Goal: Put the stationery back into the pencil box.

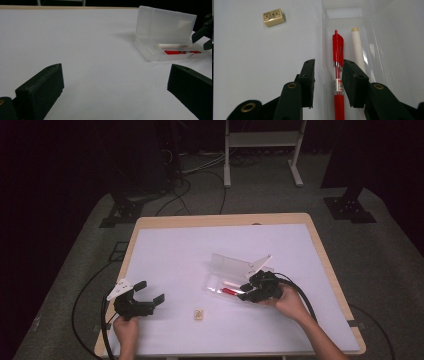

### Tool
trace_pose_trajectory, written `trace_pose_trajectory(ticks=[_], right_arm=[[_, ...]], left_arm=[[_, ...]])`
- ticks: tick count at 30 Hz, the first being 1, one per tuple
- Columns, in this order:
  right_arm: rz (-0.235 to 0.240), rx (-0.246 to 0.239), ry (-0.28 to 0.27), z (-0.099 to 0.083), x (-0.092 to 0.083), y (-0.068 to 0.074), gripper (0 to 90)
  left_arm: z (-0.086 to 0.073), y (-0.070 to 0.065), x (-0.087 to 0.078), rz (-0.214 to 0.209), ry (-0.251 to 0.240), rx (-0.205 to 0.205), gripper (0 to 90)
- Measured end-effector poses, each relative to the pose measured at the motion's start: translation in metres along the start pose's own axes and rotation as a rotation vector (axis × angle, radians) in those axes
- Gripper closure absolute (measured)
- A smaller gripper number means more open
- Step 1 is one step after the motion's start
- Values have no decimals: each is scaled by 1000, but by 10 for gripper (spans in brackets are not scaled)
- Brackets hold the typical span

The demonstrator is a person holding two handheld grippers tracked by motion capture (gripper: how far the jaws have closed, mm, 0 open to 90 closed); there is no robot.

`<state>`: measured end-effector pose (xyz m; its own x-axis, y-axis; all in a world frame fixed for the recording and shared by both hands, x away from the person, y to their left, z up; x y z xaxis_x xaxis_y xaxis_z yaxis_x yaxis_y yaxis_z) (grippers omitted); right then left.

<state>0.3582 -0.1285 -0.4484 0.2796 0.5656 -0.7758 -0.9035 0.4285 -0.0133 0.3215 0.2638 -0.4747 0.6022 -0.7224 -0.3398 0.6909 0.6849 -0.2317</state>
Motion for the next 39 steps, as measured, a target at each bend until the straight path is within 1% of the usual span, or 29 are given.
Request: trace_pose_trajectory(ticks=[2,3,4,5,7,9,10,11,12,13,15,16,24,26,31,33,34,39], right_arm=[[7,-6,-3,1,0,3,608],[6,0,-11,3,-2,7,605],[6,0,-11,3,-2,7,605],[6,-13,-20,4,-2,7,605],[9,-7,-24,6,-4,12,597],[16,-17,-31,7,-4,13,593],[21,-10,-24,7,-4,15,590],[20,-24,-25,8,-3,15,588],[23,-26,-30,8,-3,16,586],[34,-18,-28,9,-3,18,578],[29,-29,-25,9,-3,21,573],[34,-34,-29,10,-2,22,571],[68,-42,-31,15,4,32,528],[65,-49,-34,17,5,34,516],[83,-46,-48,20,8,40,479],[83,-55,-50,22,10,41,462],[85,-48,-49,22,10,42,451],[110,-52,-49,27,16,47,418]], left_arm=[[0,0,0,-1,0,0,0],[0,0,0,-1,0,0,0],[0,0,0,-2,0,-1,0],[0,0,0,-1,0,0,0],[0,0,0,-2,-1,0,0],[0,0,0,-2,-1,-1,0],[0,0,0,-1,-1,0,1],[0,0,0,-1,-2,-1,0],[0,0,0,-2,-2,-1,0],[0,0,0,-1,-2,0,1],[0,0,0,-1,-1,0,0],[0,0,0,-1,-1,0,0],[0,-1,0,-3,0,-2,0],[0,0,0,-3,0,-1,0],[0,0,0,-2,0,0,1],[0,0,0,-2,0,-1,1],[0,0,0,-3,-1,-1,0],[0,0,-1,-4,-1,-2,0]])
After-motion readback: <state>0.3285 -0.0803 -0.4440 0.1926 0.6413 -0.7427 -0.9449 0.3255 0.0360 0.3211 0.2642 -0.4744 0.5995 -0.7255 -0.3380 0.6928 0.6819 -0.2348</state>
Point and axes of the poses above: each handheld gripper's, and its own axes: x roughly forward along the jaws, z roughly out of its top, y roughly to its left, the point moved 3 cm from there along x, roughly forward along the jaws, and after that the axes turned 7 degrees about -z, right-handed, at the moved point
